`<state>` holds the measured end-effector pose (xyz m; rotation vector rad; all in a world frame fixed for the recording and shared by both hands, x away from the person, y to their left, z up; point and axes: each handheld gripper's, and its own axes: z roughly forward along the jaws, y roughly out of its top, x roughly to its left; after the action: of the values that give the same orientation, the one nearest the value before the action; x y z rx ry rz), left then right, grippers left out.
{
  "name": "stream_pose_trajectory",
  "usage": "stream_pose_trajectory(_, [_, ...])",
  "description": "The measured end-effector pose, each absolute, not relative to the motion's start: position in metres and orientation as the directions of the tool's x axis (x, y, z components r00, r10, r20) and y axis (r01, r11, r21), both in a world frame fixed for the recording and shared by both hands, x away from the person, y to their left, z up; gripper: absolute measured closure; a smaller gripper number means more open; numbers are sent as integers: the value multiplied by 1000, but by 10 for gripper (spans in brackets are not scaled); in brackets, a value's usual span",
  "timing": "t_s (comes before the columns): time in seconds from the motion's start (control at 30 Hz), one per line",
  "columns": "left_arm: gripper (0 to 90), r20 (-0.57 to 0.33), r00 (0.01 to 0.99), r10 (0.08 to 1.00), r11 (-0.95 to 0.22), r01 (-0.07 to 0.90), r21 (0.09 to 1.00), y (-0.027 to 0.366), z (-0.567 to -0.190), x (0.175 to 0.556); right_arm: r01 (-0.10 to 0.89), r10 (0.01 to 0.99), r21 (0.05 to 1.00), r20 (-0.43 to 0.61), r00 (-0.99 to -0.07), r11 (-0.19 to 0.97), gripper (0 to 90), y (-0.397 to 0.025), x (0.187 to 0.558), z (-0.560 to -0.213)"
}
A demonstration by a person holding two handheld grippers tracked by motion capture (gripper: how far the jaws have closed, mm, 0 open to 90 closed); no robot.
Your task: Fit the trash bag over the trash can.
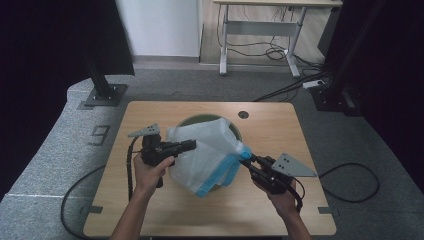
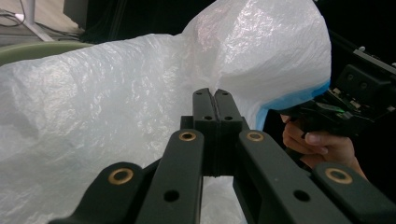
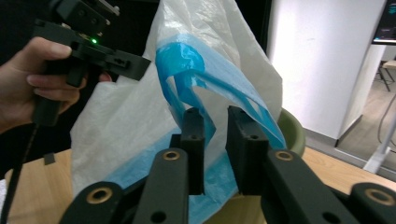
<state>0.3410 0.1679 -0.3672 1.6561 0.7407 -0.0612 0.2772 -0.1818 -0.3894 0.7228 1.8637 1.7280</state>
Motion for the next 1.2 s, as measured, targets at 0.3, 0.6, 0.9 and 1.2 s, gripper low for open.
stream_pose_trajectory(0.3, [898, -428, 793, 434, -48, 495, 868, 161, -367, 341, 71, 672, 997, 28, -740, 36, 888, -175, 282, -386])
stream_pose_trajectory(0.6, [898, -426, 772, 472, 25, 472, 881, 174, -364, 346, 116, 681, 992, 54, -730, 45, 892, -179, 291, -391])
stream_pose_trajectory(0.9, [899, -422, 750, 510, 84, 445, 892, 188, -353, 354, 141, 727, 986, 34, -686, 86, 892, -185, 295, -396])
stream_pose_trajectory(1.2, [899, -438, 719, 540, 124, 447, 886, 207, -355, 370, 131, 802, 985, -12, -597, 112, 892, -200, 316, -376])
